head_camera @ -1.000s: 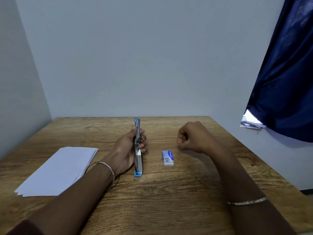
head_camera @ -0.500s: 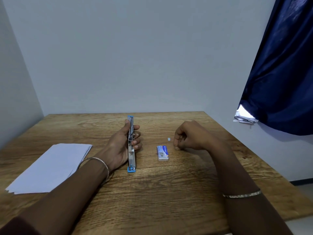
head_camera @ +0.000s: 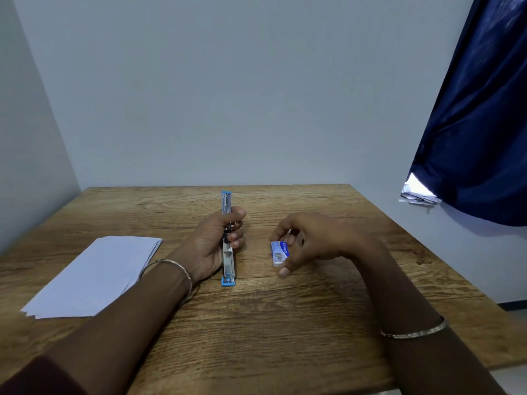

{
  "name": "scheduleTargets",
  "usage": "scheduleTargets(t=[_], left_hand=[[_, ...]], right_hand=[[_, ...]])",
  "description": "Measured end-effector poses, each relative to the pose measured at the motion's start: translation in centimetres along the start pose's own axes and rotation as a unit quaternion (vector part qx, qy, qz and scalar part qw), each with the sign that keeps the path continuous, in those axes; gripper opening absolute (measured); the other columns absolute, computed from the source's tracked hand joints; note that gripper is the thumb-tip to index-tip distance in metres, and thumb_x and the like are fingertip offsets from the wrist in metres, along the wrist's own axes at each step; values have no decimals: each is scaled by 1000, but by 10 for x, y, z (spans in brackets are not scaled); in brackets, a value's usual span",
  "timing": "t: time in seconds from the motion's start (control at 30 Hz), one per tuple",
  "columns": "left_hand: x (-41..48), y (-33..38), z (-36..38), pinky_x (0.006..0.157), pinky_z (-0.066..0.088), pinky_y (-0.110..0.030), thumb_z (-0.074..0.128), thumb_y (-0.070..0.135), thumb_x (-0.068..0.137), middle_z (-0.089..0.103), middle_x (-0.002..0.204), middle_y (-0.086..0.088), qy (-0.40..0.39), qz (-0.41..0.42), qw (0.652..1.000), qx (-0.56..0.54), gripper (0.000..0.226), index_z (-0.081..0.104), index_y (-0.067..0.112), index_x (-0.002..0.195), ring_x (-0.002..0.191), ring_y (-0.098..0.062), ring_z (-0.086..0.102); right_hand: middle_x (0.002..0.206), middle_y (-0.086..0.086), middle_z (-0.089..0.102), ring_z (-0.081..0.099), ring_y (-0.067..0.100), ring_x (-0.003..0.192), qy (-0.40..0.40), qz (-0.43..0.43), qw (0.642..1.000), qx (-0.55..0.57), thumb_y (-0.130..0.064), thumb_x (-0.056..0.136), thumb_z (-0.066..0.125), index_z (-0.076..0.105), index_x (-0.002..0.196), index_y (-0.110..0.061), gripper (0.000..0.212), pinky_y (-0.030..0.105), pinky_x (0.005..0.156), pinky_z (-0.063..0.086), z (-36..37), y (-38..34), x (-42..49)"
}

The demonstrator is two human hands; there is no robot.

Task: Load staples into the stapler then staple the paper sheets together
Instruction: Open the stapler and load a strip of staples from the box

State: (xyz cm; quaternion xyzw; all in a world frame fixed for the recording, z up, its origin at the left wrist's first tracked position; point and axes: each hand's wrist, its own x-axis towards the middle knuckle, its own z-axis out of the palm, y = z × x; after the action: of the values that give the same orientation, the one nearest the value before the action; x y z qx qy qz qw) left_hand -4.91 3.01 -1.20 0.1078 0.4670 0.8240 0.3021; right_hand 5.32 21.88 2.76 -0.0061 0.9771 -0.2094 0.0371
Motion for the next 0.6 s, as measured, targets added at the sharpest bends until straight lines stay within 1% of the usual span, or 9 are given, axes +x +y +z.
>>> scheduleTargets(t=[0.07, 0.13, 0.23, 0.3, 0.33, 0.4, 0.5, 0.6], left_hand=[[0, -1, -1, 34, 32, -19, 55, 1, 96, 41, 52, 3, -6, 0, 1000, 11, 16, 53, 13, 85, 36, -7, 36], [0, -1, -1, 34, 32, -19, 57, -1, 94, 41, 56, 2, -7, 0, 1000, 28, 15, 55, 13, 89, 37, -7, 36], [1, -3, -1, 33, 32, -19, 60, -6, 91, 44, 64, -1, -2, -6, 999, 40, 17, 57, 10, 99, 38, -7, 38], [1, -4, -1, 33, 32, -18, 61, -6, 91, 49, 66, -4, -11, -7, 999, 37, 18, 58, 8, 102, 36, -6, 38], [1, -4, -1, 32, 32, -17, 62, -4, 92, 54, 68, -4, -20, -4, 999, 34, 17, 59, 8, 103, 36, -6, 37], [0, -4, 0, 31, 32, -17, 65, 4, 90, 59, 67, -2, -49, 2, 999, 20, 15, 60, 9, 103, 35, -4, 36], [-2, -2, -1, 30, 29, -16, 70, 14, 85, 48, 53, 2, -82, 6, 997, -5, 23, 59, 11, 105, 31, -3, 33], [-3, -1, -3, 33, 25, -16, 69, 17, 87, 36, 42, 2, -86, 5, 996, 0, 20, 59, 14, 104, 27, -5, 30]], right_hand=[[98, -3, 72, 66, 6, 90, 1, -5, 1000, 18, -41, 63, 96, 73, 115, -30, 58, 20, 72, 47, 1, 0, 2], [99, 1, 74, 67, 11, 91, 28, -12, 999, 22, -40, 65, 95, 73, 115, -27, 56, 20, 72, 47, 2, 1, 5], [112, 2, 72, 66, 13, 94, 146, -43, 988, 33, -33, 71, 92, 72, 120, -22, 55, 7, 65, 42, 7, -1, 11], [121, -1, 67, 65, 11, 94, 211, -74, 972, 71, -29, 74, 91, 69, 126, -20, 57, 5, 65, 42, 9, -3, 15], [123, -3, 66, 65, 9, 96, 229, -91, 965, 93, -28, 75, 90, 68, 128, -21, 57, 5, 66, 42, 10, -4, 16], [124, -5, 64, 65, 9, 99, 242, -123, 955, 124, -27, 78, 88, 67, 130, -22, 57, 7, 69, 43, 13, -6, 17], [124, -6, 64, 64, 9, 101, 234, -149, 951, 139, -26, 82, 85, 65, 133, -23, 55, 9, 73, 44, 19, -9, 20], [127, -9, 66, 61, 4, 98, 236, -151, 946, 163, -27, 82, 84, 63, 134, -24, 56, 12, 76, 42, 24, -12, 24]])
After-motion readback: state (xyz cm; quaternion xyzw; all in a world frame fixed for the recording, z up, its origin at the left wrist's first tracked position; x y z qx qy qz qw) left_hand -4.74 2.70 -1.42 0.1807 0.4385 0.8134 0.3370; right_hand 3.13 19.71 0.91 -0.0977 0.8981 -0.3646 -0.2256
